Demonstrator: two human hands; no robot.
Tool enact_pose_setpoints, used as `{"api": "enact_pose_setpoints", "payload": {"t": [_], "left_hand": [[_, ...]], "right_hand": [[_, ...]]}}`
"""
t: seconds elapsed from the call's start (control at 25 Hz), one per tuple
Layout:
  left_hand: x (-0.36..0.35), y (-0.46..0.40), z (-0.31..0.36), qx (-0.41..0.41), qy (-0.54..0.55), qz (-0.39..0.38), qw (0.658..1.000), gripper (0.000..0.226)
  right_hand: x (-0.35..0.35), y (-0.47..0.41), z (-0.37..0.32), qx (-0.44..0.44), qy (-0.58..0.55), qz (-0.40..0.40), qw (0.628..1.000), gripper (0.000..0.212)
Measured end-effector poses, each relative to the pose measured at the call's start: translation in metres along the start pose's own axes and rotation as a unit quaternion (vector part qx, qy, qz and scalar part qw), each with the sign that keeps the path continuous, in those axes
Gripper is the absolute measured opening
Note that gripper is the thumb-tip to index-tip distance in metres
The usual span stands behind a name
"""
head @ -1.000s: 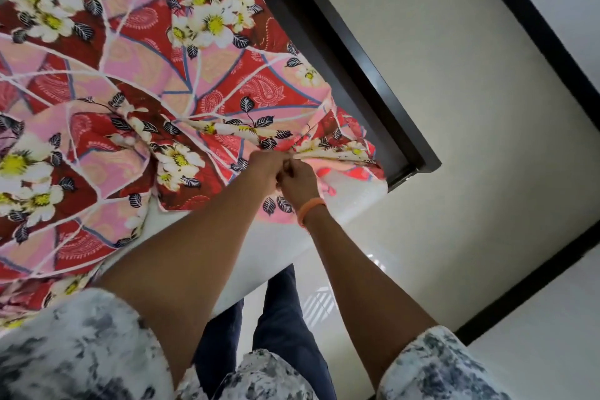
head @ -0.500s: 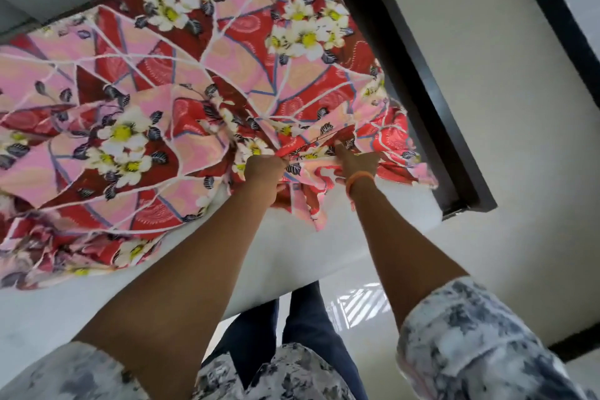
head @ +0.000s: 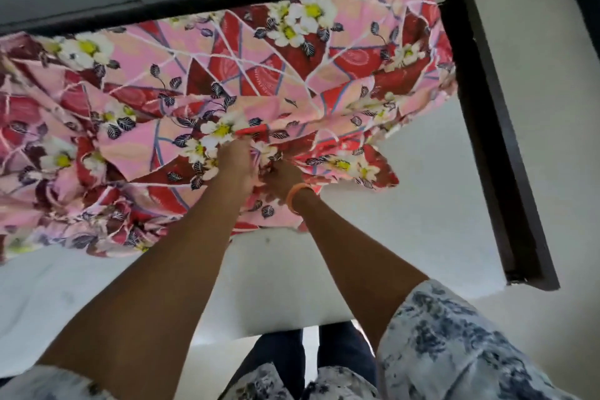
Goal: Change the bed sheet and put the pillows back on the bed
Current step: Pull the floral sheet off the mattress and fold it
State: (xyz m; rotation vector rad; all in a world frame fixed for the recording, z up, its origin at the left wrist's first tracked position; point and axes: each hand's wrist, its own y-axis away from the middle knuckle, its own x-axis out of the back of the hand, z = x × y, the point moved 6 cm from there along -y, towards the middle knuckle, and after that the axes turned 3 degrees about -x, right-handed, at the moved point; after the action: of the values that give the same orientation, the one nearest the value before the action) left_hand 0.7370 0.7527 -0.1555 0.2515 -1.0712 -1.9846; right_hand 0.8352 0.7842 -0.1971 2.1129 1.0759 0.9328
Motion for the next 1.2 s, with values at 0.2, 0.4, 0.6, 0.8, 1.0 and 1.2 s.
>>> {"api": "enact_pose_setpoints", "payload": {"t": [0.2,0.4,0.6,0.8,1.0,1.2], "left_hand": [[-0.092,-0.032,0.000,-0.004,-0.195,-0.124,0.973,0.098],[-0.177,-0.102,-0.019,0.112,-0.181,-0.187,0.959,0.122],[-0.243,-0.174,-0.038,0.152,-0.118,-0.229,0.954,0.104],[-0.262,-0.196,-0.048,0.148,-0.092,-0.211,0.962,0.092],[-0.261,-0.196,-0.047,0.163,-0.070,-0.206,0.962,0.096],[-0.254,-0.186,-0.043,0.146,-0.069,-0.254,0.954,0.089]], "right_hand": [[0.114,-0.045,0.025,-0.054,0.005,0.193,0.980,0.028],[0.264,-0.120,0.073,-0.121,0.081,0.360,0.921,0.052],[0.342,-0.219,0.095,-0.171,0.105,0.402,0.893,0.091],[0.370,-0.267,0.112,-0.199,0.168,0.470,0.843,0.070],[0.364,-0.261,0.107,-0.128,0.245,0.420,0.864,0.034],[0.361,-0.245,0.116,-0.150,0.181,0.461,0.856,0.068]]}}
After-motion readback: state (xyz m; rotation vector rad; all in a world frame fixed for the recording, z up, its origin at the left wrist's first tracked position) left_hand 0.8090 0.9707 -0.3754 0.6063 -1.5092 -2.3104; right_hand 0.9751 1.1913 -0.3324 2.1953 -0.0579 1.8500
